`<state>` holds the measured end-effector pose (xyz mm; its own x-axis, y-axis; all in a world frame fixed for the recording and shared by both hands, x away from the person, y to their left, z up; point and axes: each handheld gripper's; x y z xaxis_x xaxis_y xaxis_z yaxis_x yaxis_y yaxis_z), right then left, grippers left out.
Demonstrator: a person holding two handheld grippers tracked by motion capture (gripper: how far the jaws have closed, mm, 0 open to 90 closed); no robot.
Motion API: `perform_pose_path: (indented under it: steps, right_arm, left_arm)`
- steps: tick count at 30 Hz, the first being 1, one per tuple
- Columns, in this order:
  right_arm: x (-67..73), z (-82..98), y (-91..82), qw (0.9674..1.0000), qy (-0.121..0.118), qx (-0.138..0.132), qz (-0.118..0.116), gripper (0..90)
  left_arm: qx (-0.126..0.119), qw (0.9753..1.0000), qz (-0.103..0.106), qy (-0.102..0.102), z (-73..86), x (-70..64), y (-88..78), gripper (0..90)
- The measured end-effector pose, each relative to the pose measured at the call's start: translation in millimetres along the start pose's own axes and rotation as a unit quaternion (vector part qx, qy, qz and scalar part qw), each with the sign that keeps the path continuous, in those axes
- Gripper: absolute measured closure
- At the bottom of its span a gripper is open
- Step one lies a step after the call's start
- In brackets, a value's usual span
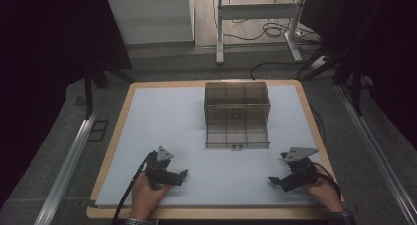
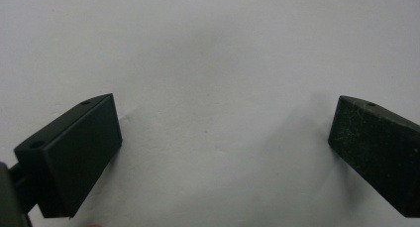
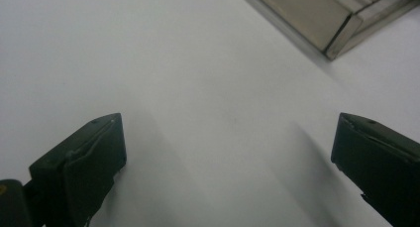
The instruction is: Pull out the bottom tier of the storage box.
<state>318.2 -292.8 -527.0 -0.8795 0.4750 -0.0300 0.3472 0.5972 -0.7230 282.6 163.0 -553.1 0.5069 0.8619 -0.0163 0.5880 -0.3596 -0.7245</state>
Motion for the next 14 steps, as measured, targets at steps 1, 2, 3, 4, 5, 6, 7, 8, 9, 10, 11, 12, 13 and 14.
perform_pose_path:
  steps: [1,2,3,4,5,6,7,8,9,10,11,12,13,14]
  right_arm:
    - [-0.5,1.5,1.0,1.0,0.003,0.004,-0.001,0.4]
    - [-0.9,2.6,1.9,1.0,0.004,0.005,-0.003,0.3]
    - [-2.2,3.6,2.1,0.9999,0.011,0.002,-0.007,0.3]
    - [-2.9,3.8,1.9,0.9999,0.012,0.002,-0.007,0.3]
    - [-2.6,3.7,2.2,0.9999,0.013,0.003,-0.007,0.2]
    - [-2.3,3.7,2.5,0.9999,0.012,0.003,-0.006,0.2]
    - [-2.5,3.8,2.5,0.9999,0.012,0.003,-0.006,0.2]
    - [-2.6,4.0,2.4,0.9999,0.012,0.003,-0.007,0.2]
    - [-2.4,4.1,2.5,0.9999,0.011,0.003,-0.006,0.2]
    - [-2.4,4.1,2.5,0.9999,0.011,0.003,-0.006,0.1]
    - [-2.4,4.2,2.6,0.9999,0.011,0.003,-0.006,0.2]
    - [-2.4,4.4,2.6,0.9999,0.011,0.002,-0.006,0.1]
    - [-2.3,4.6,2.7,0.9999,0.012,0.002,-0.006,0.2]
    - [-2.4,4.5,2.7,0.9999,0.012,0.002,-0.006,0.2]
  left_arm:
    - [0.0,1.0,0.0,0.0,0.0,0.0,0.0,0.0]
    - [0.0,1.0,0.0,0.0,0.0,0.0,0.0,0.0]
    - [0.0,1.0,0.0,0.0,0.0,-0.1,0.0,0.0]
    - [0.0,1.0,0.0,0.0,0.0,-0.1,0.0,0.0]
    - [0.0,1.0,0.0,0.0,0.1,-0.1,0.0,0.0]
    - [0.0,1.0,0.0,0.0,0.1,-0.1,0.0,0.0]
    - [0.0,1.0,0.0,0.0,0.1,-0.1,0.0,0.0]
    - [0.0,1.0,0.0,0.0,0.1,-0.1,0.0,0.0]
    - [0.0,1.0,0.0,0.0,0.1,-0.1,0.0,0.0]
    - [0.0,1.0,0.0,0.0,0.1,-0.1,0.0,0.0]
    - [0.0,1.0,0.0,0.0,0.1,-0.1,0.0,0.0]
    - [0.0,1.0,0.0,0.002,0.1,-0.1,0.0,0.0]
    - [0.0,1.0,-0.001,0.003,0.0,-0.1,0.0,0.0]
    - [0.0,1.0,0.0,0.002,0.1,-0.1,0.0,0.0]
Point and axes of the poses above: each handheld gripper's, and its own axes: y roughly forward along the jaws, z roughly out of its underside, x roughly to its left, and after that the axes turned 3 degrees about -z, right-handed
